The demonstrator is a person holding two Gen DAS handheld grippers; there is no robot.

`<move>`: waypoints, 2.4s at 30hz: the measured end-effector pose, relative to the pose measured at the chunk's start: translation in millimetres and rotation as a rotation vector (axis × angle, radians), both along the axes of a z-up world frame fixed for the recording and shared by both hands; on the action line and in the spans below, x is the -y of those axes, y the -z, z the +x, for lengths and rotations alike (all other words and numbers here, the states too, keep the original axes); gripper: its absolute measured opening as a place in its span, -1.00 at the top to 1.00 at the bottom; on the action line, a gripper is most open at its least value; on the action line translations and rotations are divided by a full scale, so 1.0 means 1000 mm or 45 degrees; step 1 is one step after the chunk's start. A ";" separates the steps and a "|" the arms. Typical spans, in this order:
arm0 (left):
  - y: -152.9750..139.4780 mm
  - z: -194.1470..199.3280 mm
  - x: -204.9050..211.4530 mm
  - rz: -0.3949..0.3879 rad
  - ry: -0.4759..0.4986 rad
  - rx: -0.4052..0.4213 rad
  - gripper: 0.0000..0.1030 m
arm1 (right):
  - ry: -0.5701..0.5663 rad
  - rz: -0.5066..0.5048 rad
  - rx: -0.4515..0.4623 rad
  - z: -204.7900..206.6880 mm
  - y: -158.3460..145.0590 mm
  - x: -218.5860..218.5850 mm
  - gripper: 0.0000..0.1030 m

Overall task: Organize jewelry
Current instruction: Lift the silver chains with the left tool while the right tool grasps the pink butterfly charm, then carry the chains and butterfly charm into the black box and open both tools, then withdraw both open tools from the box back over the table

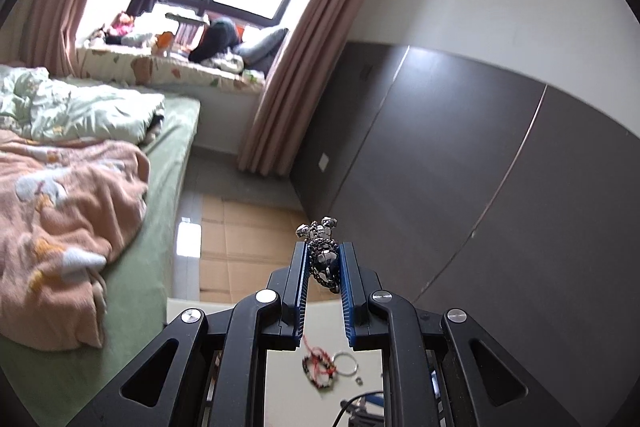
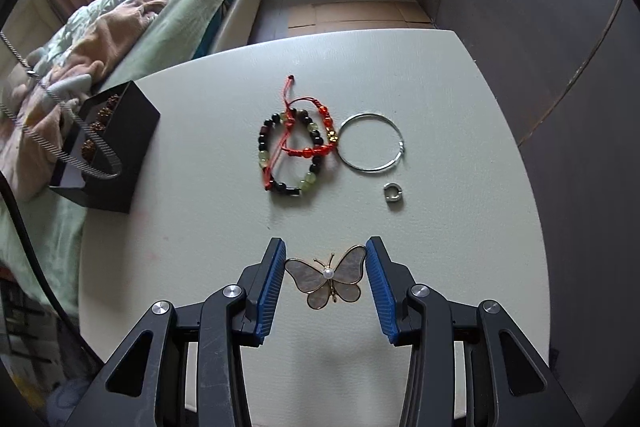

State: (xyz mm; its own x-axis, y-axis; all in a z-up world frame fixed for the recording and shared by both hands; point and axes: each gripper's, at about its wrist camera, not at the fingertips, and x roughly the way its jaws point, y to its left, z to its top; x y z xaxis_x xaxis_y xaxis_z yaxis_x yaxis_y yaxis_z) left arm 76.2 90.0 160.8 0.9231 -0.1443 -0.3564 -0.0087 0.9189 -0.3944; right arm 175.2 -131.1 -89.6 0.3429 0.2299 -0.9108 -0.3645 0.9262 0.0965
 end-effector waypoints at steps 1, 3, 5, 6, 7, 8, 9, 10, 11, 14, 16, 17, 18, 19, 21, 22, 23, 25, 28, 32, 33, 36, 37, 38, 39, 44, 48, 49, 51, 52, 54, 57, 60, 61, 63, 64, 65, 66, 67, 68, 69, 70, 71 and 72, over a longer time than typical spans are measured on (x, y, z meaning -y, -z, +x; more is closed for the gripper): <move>-0.005 -0.004 -0.003 0.004 -0.010 0.020 0.70 | -0.003 -0.005 -0.001 0.001 0.001 -0.002 0.18; -0.013 -0.009 -0.008 0.008 -0.021 0.050 0.70 | -0.007 -0.008 -0.007 0.002 0.004 -0.004 0.18; -0.018 -0.014 -0.014 0.007 -0.032 0.074 0.70 | -0.010 -0.008 -0.009 0.003 0.004 -0.010 0.18; -0.019 -0.014 -0.017 0.005 -0.035 0.079 0.70 | -0.011 -0.002 -0.010 0.004 0.004 -0.011 0.18; -0.019 -0.014 -0.019 0.005 -0.039 0.081 0.70 | -0.012 0.007 -0.009 0.004 0.004 -0.015 0.18; -0.018 -0.012 -0.022 0.007 -0.040 0.078 0.70 | -0.013 0.016 -0.008 0.006 0.004 -0.018 0.18; -0.017 -0.010 -0.024 0.007 -0.042 0.071 0.70 | -0.012 0.032 -0.005 0.007 0.002 -0.020 0.18; -0.015 -0.007 -0.027 0.005 -0.045 0.061 0.70 | -0.013 0.044 -0.001 0.008 0.001 -0.021 0.18; -0.012 -0.004 -0.031 -0.001 -0.047 0.048 0.70 | -0.016 0.064 0.005 0.008 -0.002 -0.024 0.18; -0.003 0.002 -0.039 -0.011 -0.056 0.012 0.70 | -0.031 0.116 0.029 0.009 -0.010 -0.034 0.18; 0.004 0.006 -0.046 -0.015 -0.064 -0.017 0.70 | -0.045 0.165 0.054 0.009 -0.018 -0.040 0.18; 0.009 0.007 -0.049 -0.015 -0.073 -0.034 0.70 | -0.048 0.186 0.069 0.009 -0.022 -0.043 0.18; 0.012 0.009 -0.051 -0.013 -0.080 -0.050 0.70 | -0.050 0.207 0.083 0.009 -0.026 -0.045 0.18; 0.017 0.010 -0.053 -0.013 -0.081 -0.069 0.70 | -0.052 0.243 0.103 0.008 -0.032 -0.047 0.18; 0.028 0.014 -0.055 -0.016 -0.071 -0.112 0.70 | -0.055 0.303 0.130 0.008 -0.041 -0.051 0.18; 0.033 0.017 -0.055 -0.017 -0.065 -0.131 0.70 | -0.058 0.328 0.139 0.008 -0.044 -0.053 0.18; 0.039 0.020 -0.055 -0.016 -0.059 -0.152 0.70 | -0.066 0.354 0.152 0.008 -0.048 -0.056 0.18; 0.053 0.024 -0.055 -0.010 -0.053 -0.199 0.70 | -0.077 0.386 0.189 0.006 -0.057 -0.064 0.18; 0.073 0.030 -0.055 -0.029 -0.040 -0.264 0.70 | -0.082 0.426 0.213 0.004 -0.064 -0.074 0.18; 0.094 0.038 -0.053 -0.011 -0.043 -0.340 0.70 | -0.094 0.478 0.245 -0.002 -0.070 -0.082 0.18; 0.098 0.039 -0.054 -0.014 -0.049 -0.357 0.69 | -0.098 0.487 0.254 -0.004 -0.072 -0.085 0.18; 0.117 0.043 -0.062 -0.055 -0.076 -0.436 0.69 | -0.106 0.524 0.282 -0.008 -0.079 -0.090 0.18; 0.121 0.044 -0.063 -0.063 -0.082 -0.456 0.68 | -0.106 0.534 0.286 -0.009 -0.081 -0.091 0.18; 0.128 0.046 -0.066 -0.074 -0.093 -0.493 0.68 | -0.106 0.544 0.284 -0.009 -0.081 -0.092 0.18; 0.135 0.048 -0.069 -0.087 -0.102 -0.532 0.67 | -0.105 0.555 0.279 -0.008 -0.082 -0.093 0.18; 0.147 0.043 -0.084 -0.158 -0.152 -0.577 -0.24 | -0.115 0.605 0.272 -0.007 -0.085 -0.102 0.18; 0.145 0.035 -0.098 -0.183 -0.219 -0.559 -0.30 | -0.133 0.656 0.244 -0.004 -0.086 -0.116 0.18; 0.145 0.033 -0.103 -0.197 -0.231 -0.557 -0.31 | -0.137 0.659 0.240 -0.004 -0.086 -0.119 0.18; 0.145 0.029 -0.111 -0.216 -0.260 -0.561 -0.31 | -0.156 0.670 0.227 -0.004 -0.083 -0.129 0.18; 0.144 0.028 -0.113 -0.216 -0.274 -0.562 -0.31 | -0.166 0.676 0.216 -0.004 -0.081 -0.134 0.18; 0.142 0.025 -0.120 -0.220 -0.299 -0.555 -0.33 | -0.182 0.686 0.198 -0.004 -0.076 -0.143 0.18; 0.140 0.023 -0.127 -0.234 -0.314 -0.540 -0.37 | -0.197 0.695 0.171 -0.005 -0.068 -0.155 0.18; 0.137 0.021 -0.128 -0.205 -0.324 -0.529 -0.43 | -0.197 0.710 0.149 -0.003 -0.057 -0.165 0.16; 0.136 0.021 -0.129 -0.205 -0.331 -0.524 -0.43 | -0.211 0.713 0.129 -0.001 -0.053 -0.169 0.09; 0.134 0.019 -0.129 -0.210 -0.340 -0.494 -0.43 | -0.210 0.682 0.091 0.001 -0.044 -0.174 -0.31; 0.133 0.018 -0.130 -0.215 -0.332 -0.481 -0.43 | -0.197 0.669 0.081 0.002 -0.040 -0.174 -0.32; 0.133 0.018 -0.129 -0.222 -0.324 -0.471 -0.43 | -0.185 0.663 0.070 0.003 -0.038 -0.172 -0.32; 0.133 0.018 -0.128 -0.229 -0.318 -0.465 -0.44 | -0.175 0.662 0.058 0.005 -0.038 -0.169 -0.33; 0.132 0.018 -0.125 -0.232 -0.306 -0.458 -0.48 | -0.164 0.662 0.045 0.006 -0.038 -0.164 -0.35; 0.133 0.020 -0.122 -0.228 -0.294 -0.464 -0.64 | -0.150 0.663 0.045 0.007 -0.040 -0.158 -0.51; 0.133 0.022 -0.118 -0.226 -0.283 -0.467 -0.71 | -0.133 0.673 0.066 0.007 -0.044 -0.150 -0.74; 0.134 0.024 -0.114 -0.227 -0.267 -0.462 -0.78 | -0.115 0.678 0.090 0.007 -0.048 -0.142 -0.83; 0.134 0.026 -0.109 -0.224 -0.257 -0.456 -0.82 | -0.103 0.679 0.102 0.007 -0.051 -0.137 -0.88; 0.133 0.027 -0.104 -0.214 -0.248 -0.450 -0.85 | -0.088 0.681 0.113 0.006 -0.054 -0.128 -0.88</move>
